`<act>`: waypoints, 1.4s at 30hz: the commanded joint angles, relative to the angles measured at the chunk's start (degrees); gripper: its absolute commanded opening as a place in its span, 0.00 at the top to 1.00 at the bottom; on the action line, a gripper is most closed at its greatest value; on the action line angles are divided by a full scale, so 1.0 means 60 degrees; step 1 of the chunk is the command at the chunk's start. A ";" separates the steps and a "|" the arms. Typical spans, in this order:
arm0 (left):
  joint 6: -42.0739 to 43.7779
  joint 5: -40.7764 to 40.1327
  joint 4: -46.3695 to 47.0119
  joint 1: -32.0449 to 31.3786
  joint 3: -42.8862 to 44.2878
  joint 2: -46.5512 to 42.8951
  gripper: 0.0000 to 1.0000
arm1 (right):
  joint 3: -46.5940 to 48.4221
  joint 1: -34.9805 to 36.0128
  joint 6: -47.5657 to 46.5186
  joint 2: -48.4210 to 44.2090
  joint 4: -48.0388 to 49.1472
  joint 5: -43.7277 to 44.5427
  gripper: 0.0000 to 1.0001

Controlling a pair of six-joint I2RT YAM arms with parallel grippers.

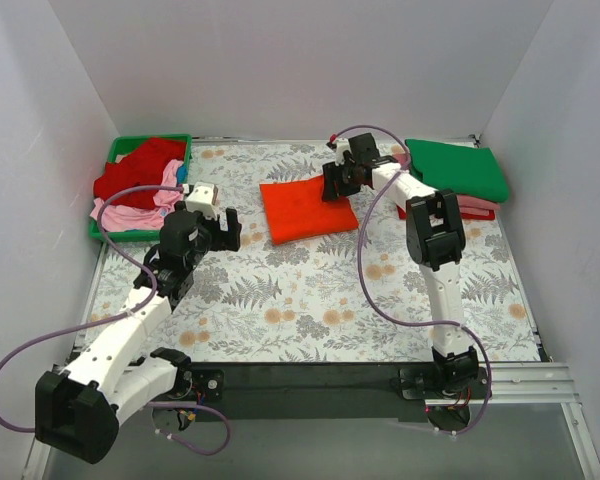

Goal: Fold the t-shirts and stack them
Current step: Neatly place the folded tshirt to the corner

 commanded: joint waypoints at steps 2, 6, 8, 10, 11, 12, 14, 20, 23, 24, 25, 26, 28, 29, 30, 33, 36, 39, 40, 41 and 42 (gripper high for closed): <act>-0.0163 -0.0049 -0.0394 -0.0023 -0.0344 -0.0487 0.17 | 0.0480 0.0294 -0.0053 0.0155 -0.0412 0.0617 0.53; -0.0163 0.0038 -0.0627 -0.0023 -0.0447 -0.0896 0.17 | 0.0641 -0.0012 -0.0053 0.0170 -0.0456 -0.0357 0.97; -0.0134 0.0068 -0.0730 -0.0023 -0.0491 -0.1073 0.17 | 0.0598 -0.0159 -0.0067 -0.0035 -0.0470 -0.1150 0.99; -0.0075 0.0097 -0.0877 -0.0022 -0.0535 -0.1350 0.17 | 0.0539 -0.0437 -0.0418 -0.0312 -0.0398 -0.3183 0.99; -0.0075 0.0097 -0.0935 -0.0023 -0.0593 -0.1439 0.17 | 0.0292 -0.0540 -0.0462 -0.0459 -0.0339 -0.3858 0.99; -0.0075 0.0097 -0.1023 -0.0023 -0.0608 -0.1570 0.17 | 0.0101 -0.0671 -0.0419 -0.0634 -0.0208 -0.4909 0.99; -0.0090 0.0199 -0.1053 -0.0022 -0.0696 -0.1936 0.17 | -0.0367 -0.0760 -0.0448 -0.1162 -0.0002 -0.5765 0.99; -0.0207 0.0507 -0.1170 -0.0008 -0.1121 -0.2961 0.17 | -0.1027 -0.0995 -0.0258 -0.2422 -0.0016 -0.6547 0.99; -0.0222 0.0566 -0.1170 -0.0008 -0.1238 -0.3386 0.17 | -0.1014 -0.1141 -0.0651 -0.2891 -0.0439 -0.5494 0.99; -0.0222 0.0566 -0.1170 -0.0022 -0.1267 -0.3460 0.17 | -0.0869 -0.1170 -0.1030 -0.2964 -0.0905 -0.4911 0.99; -0.0236 0.0566 -0.1170 -0.0023 -0.1297 -0.3490 0.17 | -0.0838 -0.1185 -0.1179 -0.3125 -0.1070 -0.4629 0.99; -0.0236 0.0581 -0.1156 -0.0023 -0.1311 -0.3534 0.17 | -0.0795 -0.1200 -0.1311 -0.3199 -0.1231 -0.4336 0.99; -0.0251 0.0610 -0.1141 -0.0023 -0.1312 -0.3578 0.17 | -0.0692 -0.1215 -0.1663 -0.3461 -0.1627 -0.3604 0.99; -0.0251 0.0625 -0.1126 -0.0023 -0.1326 -0.3593 0.17 | -0.0634 -0.1215 -0.1765 -0.3550 -0.1729 -0.3398 0.99; -0.0251 0.0610 -0.1126 -0.0008 -0.1312 -0.3607 0.17 | -0.0604 -0.1258 -0.1839 -0.3638 -0.1890 -0.3048 0.99; -0.0266 0.0610 -0.1097 -0.0022 -0.1341 -0.3666 0.17 | -0.0297 -0.1331 -0.2191 -0.3946 -0.2184 -0.2504 0.99; -0.0266 0.0903 -0.1083 -0.0008 -0.1385 -0.3768 0.17 | 0.0040 -0.1536 -0.2455 -0.4122 -0.2550 -0.2167 0.99; -0.0266 0.0932 -0.1068 -0.0022 -0.1399 -0.3827 0.17 | 0.0479 -0.1858 -0.2674 -0.4269 -0.2901 -0.1918 0.99; -0.0266 0.0932 -0.1082 -0.0023 -0.1399 -0.3871 0.17 | 0.0582 -0.1975 -0.2704 -0.4341 -0.2960 -0.1916 0.99; -0.0266 0.0932 -0.1039 -0.0023 -0.1414 -0.3900 0.17 | 0.0786 -0.2063 -0.2748 -0.4386 -0.3106 -0.1916 0.99; -0.0266 0.0947 -0.1024 -0.0008 -0.1458 -0.3915 0.17 | 0.0889 -0.2238 -0.2777 -0.4488 -0.3151 -0.1916 0.99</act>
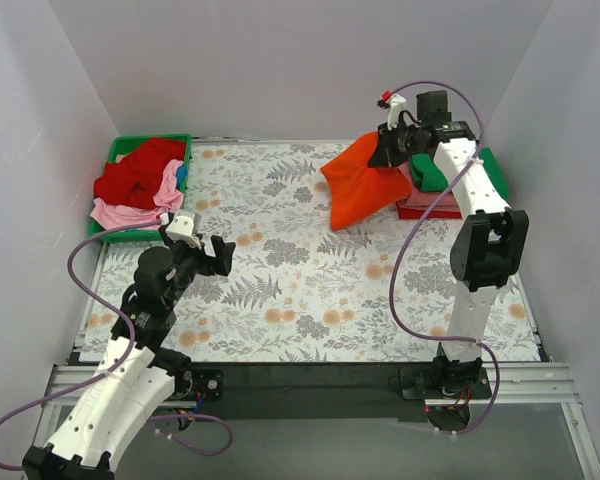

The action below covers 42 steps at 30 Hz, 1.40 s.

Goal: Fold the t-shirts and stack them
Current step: Neatly place the folded tshirt to the corner

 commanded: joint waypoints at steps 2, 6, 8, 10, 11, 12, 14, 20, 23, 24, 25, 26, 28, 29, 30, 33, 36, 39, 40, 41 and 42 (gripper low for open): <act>-0.0022 0.0200 0.0138 -0.0023 -0.0190 -0.0148 0.17 | 0.1003 -0.0612 -0.0380 -0.1013 -0.0354 0.0200 0.99; -0.0022 0.0244 0.0168 -0.0008 -0.0220 -0.0163 0.17 | 0.1267 -0.1022 -0.0483 -0.1306 -0.0442 0.0156 0.99; -0.0022 0.0244 0.0182 -0.0023 -0.0220 -0.0163 0.17 | 0.1370 -0.1183 -0.0483 -0.1453 -0.0457 0.0200 0.99; -0.0022 0.0259 0.0168 -0.0023 -0.0234 -0.0178 0.17 | 0.1618 -0.1330 -0.0512 -0.1556 -0.0486 0.0273 0.99; -0.0022 0.0259 0.0168 -0.0023 -0.0220 -0.0163 0.17 | 0.1706 -0.1432 -0.0527 -0.1570 -0.0486 0.0317 0.99; -0.0022 0.0273 0.0182 -0.0023 -0.0220 -0.0163 0.17 | 0.1765 -0.1418 -0.0556 -0.1629 -0.0515 0.0375 0.99; -0.0022 0.0274 0.0168 -0.0022 -0.0234 -0.0134 0.17 | 0.2000 -0.1871 -0.0586 -0.1644 -0.0530 0.0376 0.99; -0.0022 0.0303 0.0168 -0.0023 -0.0220 -0.0075 0.17 | 0.2498 -0.2530 -0.0615 -0.1615 -0.0560 0.0156 0.99; -0.0022 0.0318 0.0182 -0.0008 -0.0220 -0.0046 0.17 | 0.2703 -0.2751 -0.0630 -0.1556 -0.0574 0.0112 0.99; -0.0022 0.0318 0.0168 -0.0022 -0.0220 -0.0046 0.17 | 0.2747 -0.2824 -0.0644 -0.1512 -0.0574 0.0025 0.99; -0.0022 0.0318 0.0182 -0.0008 -0.0234 -0.0031 0.17 | 0.2776 -0.2868 -0.0630 -0.1512 -0.0574 -0.0005 0.99; -0.0022 0.0318 0.0182 -0.0008 -0.0220 -0.0046 0.17 | 0.2806 -0.2941 -0.0644 -0.1497 -0.0589 -0.0005 0.99; -0.0022 0.0332 0.0168 -0.0022 -0.0234 -0.0031 0.17 | 0.2806 -0.3015 -0.0673 -0.1497 -0.0589 -0.0020 0.99; -0.0022 0.0347 0.0182 -0.0023 -0.0220 -0.0017 0.17 | 0.2806 -0.3059 -0.0731 -0.1483 -0.0589 -0.0005 0.99; -0.0022 0.0347 0.0168 -0.0023 -0.0220 -0.0017 0.17 | 0.2820 -0.3073 -0.0790 -0.1454 -0.0589 0.0038 0.99; -0.0022 0.0362 0.0168 -0.0022 -0.0234 -0.0016 0.17 | 0.2806 -0.3132 -0.1009 -0.1366 -0.0603 0.0273 0.99; -0.0022 0.0376 0.0168 -0.0023 -0.0220 -0.0002 0.17 | 0.2762 -0.3220 -0.1142 -0.1234 -0.0618 0.0434 0.99; -0.0022 0.0391 0.0182 -0.0008 -0.0234 -0.0002 0.17 | 0.2704 -0.3249 -0.1376 -0.1117 -0.0633 0.0610 0.99; -0.0022 0.0405 0.0182 -0.0022 -0.0234 -0.0002 0.17 | 0.2689 -0.3249 -0.1522 -0.1058 -0.0647 0.0654 0.99; -0.0022 0.0405 0.0182 -0.0023 -0.0249 -0.0016 0.17 | 0.2703 -0.3264 -0.1596 -0.0942 -0.0662 0.0770 0.99; -0.0022 0.0420 0.0197 -0.0023 -0.0249 -0.0002 0.17 | 0.2718 -0.3293 -0.1683 -0.0883 -0.0676 0.0815 0.99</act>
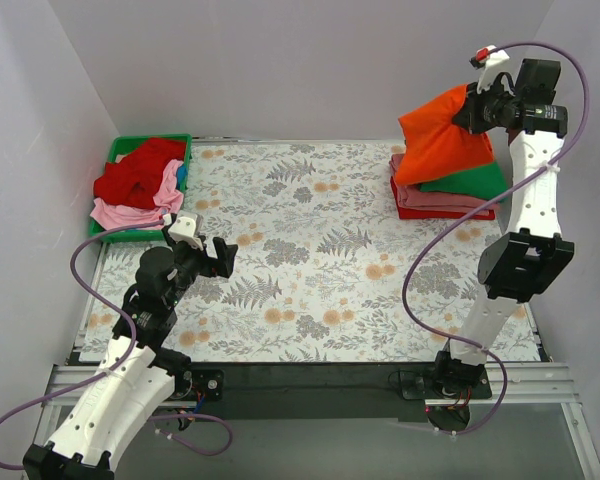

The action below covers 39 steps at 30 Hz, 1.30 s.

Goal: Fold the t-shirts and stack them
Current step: Neatly place the folded tshirt to the corner

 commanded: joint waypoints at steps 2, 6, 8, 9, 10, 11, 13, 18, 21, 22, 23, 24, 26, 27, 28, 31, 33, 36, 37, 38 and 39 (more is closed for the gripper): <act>0.0011 0.0147 0.0146 -0.0008 -0.0136 -0.0016 0.17 | 0.0419 -0.0128 -0.0686 0.0320 0.0190 0.0447 0.99; 0.0011 0.0162 0.0146 -0.0023 -0.0122 -0.0016 0.17 | 0.0595 -0.0128 -0.1067 0.0613 0.0190 0.0858 0.99; 0.0011 0.0176 0.0146 -0.0008 -0.0136 0.0013 0.17 | 0.0712 -0.0128 -0.1214 0.0759 0.0219 0.1106 0.99; 0.0011 0.0176 0.0146 -0.0022 -0.0122 0.0013 0.17 | 0.0756 -0.0128 -0.1331 0.0789 0.0220 0.1180 0.99; 0.0011 0.0191 0.0146 -0.0023 -0.0122 0.0013 0.17 | 0.0786 -0.0113 -0.1390 0.0804 0.0234 0.1239 0.99; 0.0011 0.0205 0.0132 -0.0023 -0.0136 0.0027 0.17 | 0.0815 -0.0113 -0.1419 0.0862 0.0263 0.1384 0.99; 0.0011 0.0205 0.0161 -0.0023 -0.0122 0.0042 0.17 | 0.0990 -0.0128 -0.1537 0.0936 0.0307 0.1517 0.99; 0.0011 0.0235 0.0161 -0.0023 -0.0136 0.0144 0.17 | 0.1240 -0.0098 -0.1742 0.1082 0.0658 0.1737 0.99; 0.0011 0.0250 0.0175 -0.0008 -0.0122 0.0159 0.17 | 0.1225 0.0004 -0.1947 0.1141 0.0820 0.1928 0.99; 0.0011 0.0250 0.0190 -0.0008 -0.0122 0.0174 0.17 | 0.1225 0.0033 -0.1991 0.1170 0.0893 0.1942 0.99; 0.0011 0.0250 0.0190 -0.0008 -0.0136 0.0174 0.17 | 0.1182 0.0048 -0.2093 0.1214 0.0937 0.2015 0.99; 0.0011 0.0250 0.0190 -0.0022 -0.0136 0.0174 0.17 | 0.1138 0.0077 -0.2166 0.1214 0.0995 0.2030 0.99; 0.0011 0.0279 0.0205 -0.0023 -0.0136 0.0189 0.17 | 0.0948 0.0107 -0.2298 0.1229 0.1288 0.2118 0.99; 0.0011 0.0264 0.0205 -0.0023 -0.0122 0.0218 0.17 | 0.0860 0.0107 -0.2342 0.1215 0.1376 0.2118 0.99; 0.0011 0.0279 0.0205 -0.0008 -0.0122 0.0218 0.17 | 0.0816 0.0107 -0.2386 0.1229 0.1449 0.2133 0.99; 0.0011 0.0293 0.0205 -0.0022 -0.0151 0.0218 0.17 | 0.0669 0.0107 -0.2562 0.1258 0.1523 0.2118 0.99; 0.0011 0.0293 0.0219 -0.0008 -0.0151 0.0232 0.17 | 0.0480 0.0107 -0.2649 0.1186 0.1523 0.1885 0.99; 0.0011 0.0323 0.0278 -0.0008 -0.0165 0.0291 0.17 | 0.0507 0.0121 -0.2533 0.1141 0.1553 0.1504 0.99; 0.0011 0.0337 0.0293 -0.0022 -0.0151 0.0291 0.17 | 0.0536 0.0179 -0.2490 0.1156 0.1553 0.1445 0.99; 0.0011 0.0366 0.0293 -0.0023 -0.0151 0.0320 0.17 | 0.0609 0.0238 -0.2489 0.1199 0.1538 0.1416 0.99; 0.0026 0.0367 0.0264 -0.0023 -0.0151 0.0335 0.17 | 0.0683 0.0296 -0.2504 0.1214 0.1552 0.1415 0.99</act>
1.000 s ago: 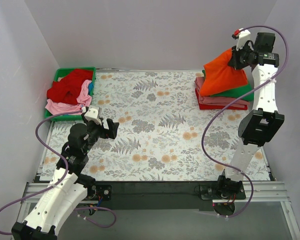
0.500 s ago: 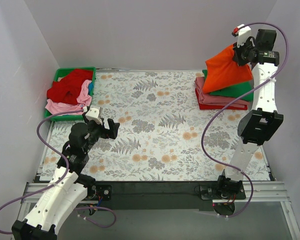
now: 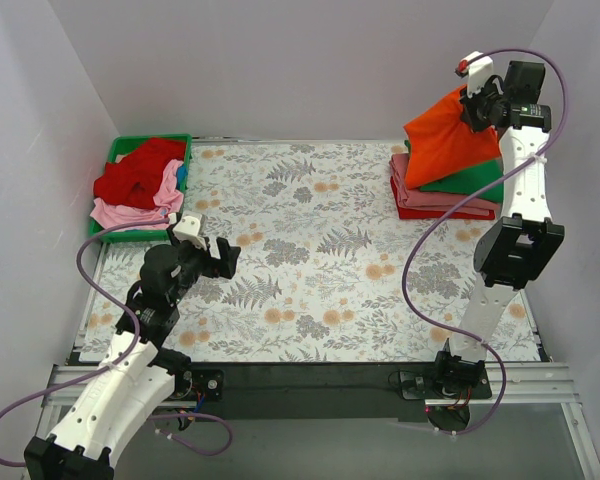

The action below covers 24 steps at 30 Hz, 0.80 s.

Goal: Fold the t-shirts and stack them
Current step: Neatly place the folded tshirt to the corner

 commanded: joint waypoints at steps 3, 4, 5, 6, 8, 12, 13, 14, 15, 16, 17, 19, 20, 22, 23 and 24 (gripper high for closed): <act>0.0026 0.0115 0.0147 -0.0023 -0.0067 -0.0004 0.17 | 0.0425 0.0422 -0.0100 0.0107 0.0726 -0.0428 0.99; 0.0026 0.0115 0.0147 -0.0023 -0.0053 -0.0018 0.17 | 0.0527 0.0553 -0.0114 0.0137 0.0755 -0.0428 0.99; 0.0026 0.0130 0.0147 -0.0023 -0.0052 -0.0018 0.17 | 0.0571 0.0612 -0.0129 0.0195 0.0784 -0.0428 0.99; 0.0026 0.0101 0.0132 -0.0008 -0.0067 -0.0033 0.17 | 0.0601 0.0656 -0.0129 0.0196 0.0813 -0.0428 0.99; 0.0026 0.0100 0.0132 -0.0023 -0.0082 -0.0033 0.17 | 0.0645 0.0745 -0.0143 0.0210 0.0886 -0.0457 0.99; 0.0026 0.0115 0.0161 -0.0023 -0.0082 -0.0004 0.17 | 0.0514 0.0745 -0.0392 0.0152 0.0901 -0.0253 0.99; 0.0026 0.0115 0.0147 -0.0008 -0.0096 0.0011 0.17 | 0.0441 0.0716 -0.0480 0.0137 0.0916 -0.0195 0.99; 0.0026 0.0130 0.0147 -0.0022 -0.0096 0.0011 0.17 | 0.0339 0.0672 -0.0509 0.0108 0.0916 -0.0136 0.99; 0.0026 0.0144 0.0147 -0.0008 -0.0082 0.0011 0.17 | 0.0309 0.0613 -0.0539 0.0093 0.0916 -0.0106 0.99; 0.0026 0.0159 0.0161 -0.0022 -0.0082 0.0011 0.17 | 0.0265 0.0497 -0.0539 0.0093 0.0916 -0.0092 0.99; 0.0026 0.0159 0.0161 -0.0008 -0.0082 0.0011 0.17 | 0.0177 0.0423 -0.0539 0.0064 0.0916 -0.0091 0.99; 0.0026 0.0159 0.0176 -0.0008 -0.0082 0.0011 0.17 | 0.0060 0.0175 -0.0539 0.0035 0.0916 -0.0062 0.99; 0.0026 0.0159 0.0162 -0.0008 -0.0096 0.0011 0.17 | 0.0001 0.0101 -0.0525 -0.0009 0.0916 -0.0033 0.99; 0.0011 0.0159 0.0176 -0.0023 -0.0111 -0.0004 0.17 | -0.0306 -0.0089 -0.0611 -0.0053 0.0916 0.0011 0.99; 0.0011 0.0188 0.0176 -0.0023 -0.0111 0.0011 0.17 | -0.0423 -0.0148 -0.0685 -0.0155 0.0916 0.0055 0.99; 0.0011 0.0203 0.0191 -0.0023 -0.0111 0.0025 0.17 | -0.0627 -0.0134 -0.0787 -0.0170 0.0916 0.0171 0.99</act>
